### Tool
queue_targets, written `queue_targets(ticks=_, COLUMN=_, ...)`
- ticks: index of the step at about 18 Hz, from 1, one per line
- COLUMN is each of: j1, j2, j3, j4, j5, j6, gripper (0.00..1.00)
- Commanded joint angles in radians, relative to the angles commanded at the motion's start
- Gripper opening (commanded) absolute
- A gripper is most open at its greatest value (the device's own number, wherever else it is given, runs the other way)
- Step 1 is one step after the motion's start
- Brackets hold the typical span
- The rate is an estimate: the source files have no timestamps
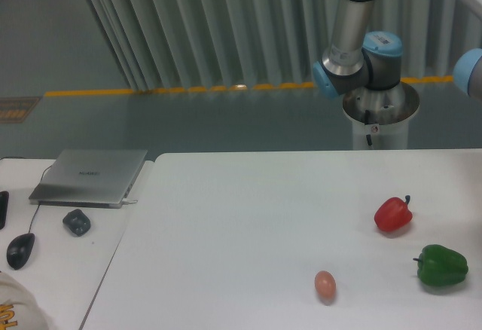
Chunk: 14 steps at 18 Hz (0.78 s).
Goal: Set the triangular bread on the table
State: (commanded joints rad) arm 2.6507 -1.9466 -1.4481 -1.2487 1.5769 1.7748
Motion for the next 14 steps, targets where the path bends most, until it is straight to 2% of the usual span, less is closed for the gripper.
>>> queue_targets(ticks=6, j1=-0.002, j2=0.005, j3=-0.002, j4=-0.002, j5=0.000, j6=0.002, gripper=1.00)
queue_targets(ticks=9, j1=0.009, j2=0.028, j3=-0.052, j4=0.011, j5=0.002, j6=0.002, gripper=1.00)
queue_targets(ticks=11, j1=0.046, j2=0.037, j3=-0.067, j4=0.014, j5=0.006, j6=0.002, gripper=1.00)
queue_targets(ticks=14, j1=0.061, j2=0.054, j3=-0.093, j4=0.017, j5=0.011, j6=-0.002, gripper=1.00)
